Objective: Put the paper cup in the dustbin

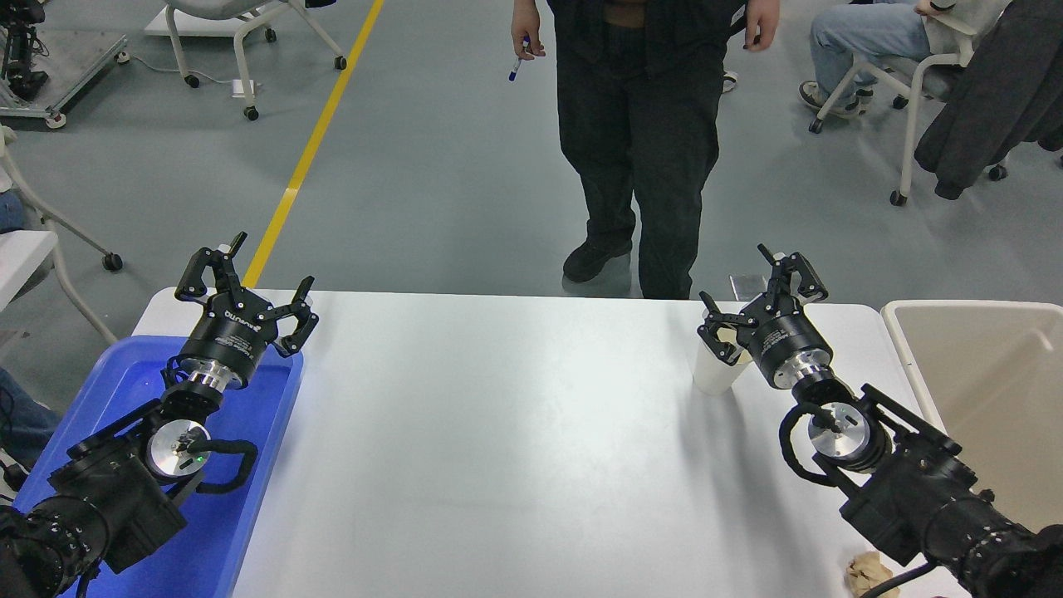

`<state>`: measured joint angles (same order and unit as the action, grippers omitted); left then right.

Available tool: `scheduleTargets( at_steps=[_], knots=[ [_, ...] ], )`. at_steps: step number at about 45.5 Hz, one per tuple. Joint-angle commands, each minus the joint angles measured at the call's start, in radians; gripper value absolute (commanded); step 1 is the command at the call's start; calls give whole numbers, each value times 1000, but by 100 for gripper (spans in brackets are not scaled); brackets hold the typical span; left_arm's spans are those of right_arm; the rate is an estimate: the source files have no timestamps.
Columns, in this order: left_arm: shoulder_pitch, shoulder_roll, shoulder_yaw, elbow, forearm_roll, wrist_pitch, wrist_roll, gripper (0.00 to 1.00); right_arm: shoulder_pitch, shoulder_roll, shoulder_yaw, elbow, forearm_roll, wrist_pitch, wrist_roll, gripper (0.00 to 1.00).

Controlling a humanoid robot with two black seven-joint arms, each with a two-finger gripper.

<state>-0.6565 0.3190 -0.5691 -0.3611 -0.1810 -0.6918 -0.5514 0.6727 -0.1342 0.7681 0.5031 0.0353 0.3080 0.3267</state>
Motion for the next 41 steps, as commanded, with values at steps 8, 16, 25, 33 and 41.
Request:
scheduleTargets(
  at_steps=[8,16,25,33,41],
  knots=[
    [0,2,0,1,2,0,-1,100,2,-2,0,3,0,0,0,100],
    [0,2,0,1,2,0,1,100,2,-2,-3,3,-5,0,0,100],
    [0,2,0,1,0,0,-1,100,1,-7,-4,21,-8,22,-2,100],
    [0,2,0,1,2,0,1,100,-12,-36,-29,57,-31,29,0,100],
    [0,2,0,1,0,0,1,100,-21,-137,-87,190,-40,28,0,100]
  ],
)
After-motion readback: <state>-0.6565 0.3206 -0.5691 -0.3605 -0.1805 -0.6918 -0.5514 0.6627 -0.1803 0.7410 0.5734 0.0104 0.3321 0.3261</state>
